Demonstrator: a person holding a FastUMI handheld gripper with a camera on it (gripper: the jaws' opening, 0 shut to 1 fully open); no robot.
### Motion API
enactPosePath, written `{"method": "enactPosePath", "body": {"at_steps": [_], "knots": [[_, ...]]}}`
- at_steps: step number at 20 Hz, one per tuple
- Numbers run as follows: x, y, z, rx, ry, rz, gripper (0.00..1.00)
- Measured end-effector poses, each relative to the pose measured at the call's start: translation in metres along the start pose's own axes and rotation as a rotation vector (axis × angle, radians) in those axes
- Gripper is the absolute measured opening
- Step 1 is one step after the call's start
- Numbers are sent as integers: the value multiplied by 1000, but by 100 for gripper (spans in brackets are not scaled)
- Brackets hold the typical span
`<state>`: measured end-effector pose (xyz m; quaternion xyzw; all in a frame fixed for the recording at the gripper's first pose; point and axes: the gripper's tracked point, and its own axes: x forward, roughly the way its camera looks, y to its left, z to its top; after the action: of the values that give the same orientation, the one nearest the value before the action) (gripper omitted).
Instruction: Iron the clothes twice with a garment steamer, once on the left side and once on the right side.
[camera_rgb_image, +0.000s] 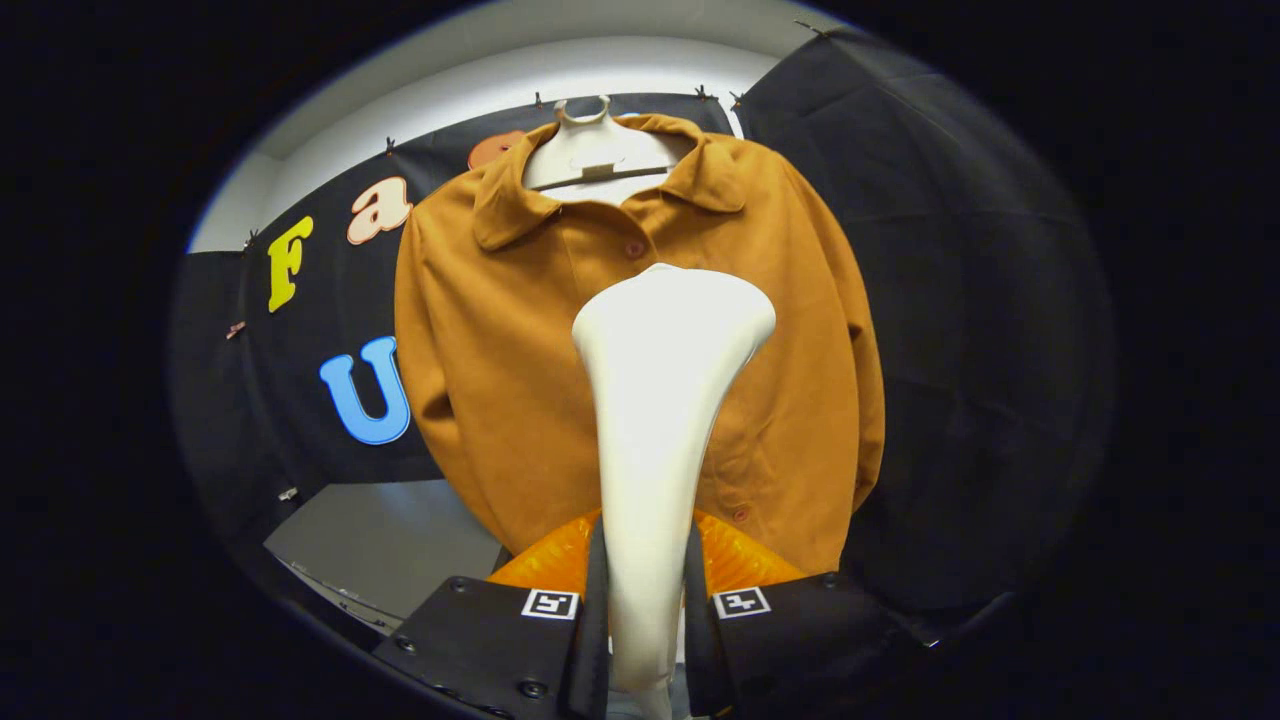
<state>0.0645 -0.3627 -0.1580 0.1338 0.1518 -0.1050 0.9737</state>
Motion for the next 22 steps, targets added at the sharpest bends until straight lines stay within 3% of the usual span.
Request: {"method": "enactPosePath", "body": {"at_steps": [4, 11, 22], "knots": [[10, -29, 33, 14, -68, -43, 34], [43, -56, 38, 47, -56, -34, 34], [72, -81, -38, 121, 94, -20, 34]]}}
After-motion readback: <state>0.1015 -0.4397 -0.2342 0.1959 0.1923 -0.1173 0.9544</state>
